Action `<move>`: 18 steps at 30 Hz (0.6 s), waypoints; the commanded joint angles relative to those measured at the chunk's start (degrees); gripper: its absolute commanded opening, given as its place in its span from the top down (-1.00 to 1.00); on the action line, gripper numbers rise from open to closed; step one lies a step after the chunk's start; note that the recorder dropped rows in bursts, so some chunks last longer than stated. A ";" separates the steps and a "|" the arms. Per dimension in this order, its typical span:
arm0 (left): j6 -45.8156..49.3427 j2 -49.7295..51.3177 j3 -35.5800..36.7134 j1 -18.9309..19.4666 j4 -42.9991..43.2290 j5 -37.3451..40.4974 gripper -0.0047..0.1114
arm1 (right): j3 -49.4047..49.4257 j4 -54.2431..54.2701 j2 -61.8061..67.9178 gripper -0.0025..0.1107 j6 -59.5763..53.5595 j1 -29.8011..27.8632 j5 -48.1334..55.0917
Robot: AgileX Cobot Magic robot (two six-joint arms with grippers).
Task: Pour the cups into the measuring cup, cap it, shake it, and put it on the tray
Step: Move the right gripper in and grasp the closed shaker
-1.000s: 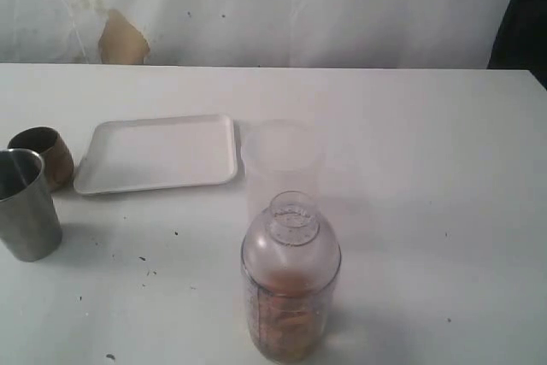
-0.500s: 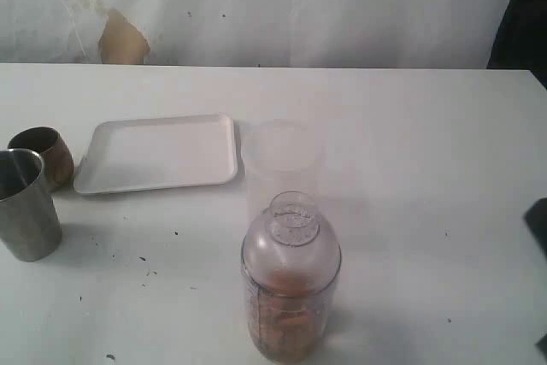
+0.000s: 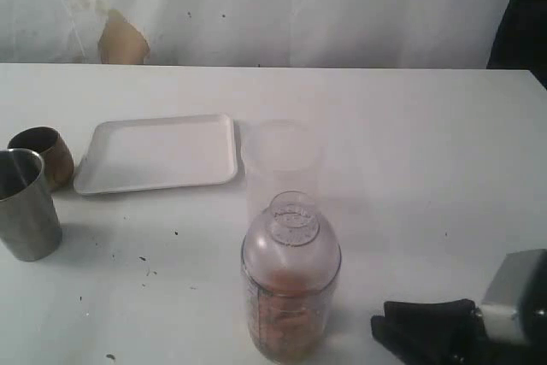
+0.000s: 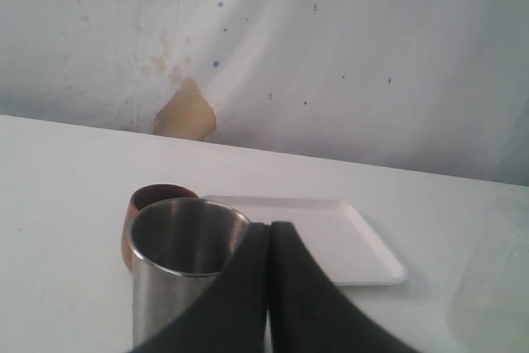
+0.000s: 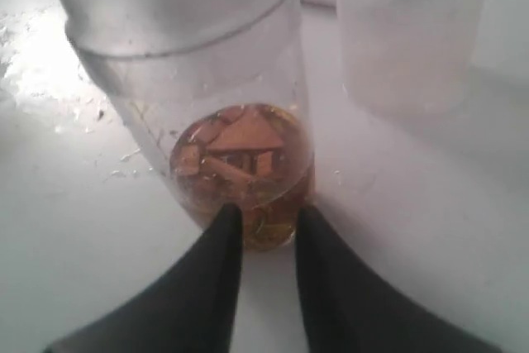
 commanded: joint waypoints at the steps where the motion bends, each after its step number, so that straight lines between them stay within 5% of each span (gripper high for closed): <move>1: -0.30 -0.22 0.35 0.08 0.62 -0.27 0.92 | 0.21 -0.33 6.92 0.12 -6.15 -0.02 -7.54; 5: -0.29 -0.22 0.35 0.08 0.62 -0.76 0.92 | 0.21 0.12 10.42 -0.38 -11.55 -0.02 -14.67; 18: -0.29 -0.22 0.35 0.08 0.62 -1.11 0.92 | -2.68 4.17 18.75 -0.73 -14.69 -0.02 -18.96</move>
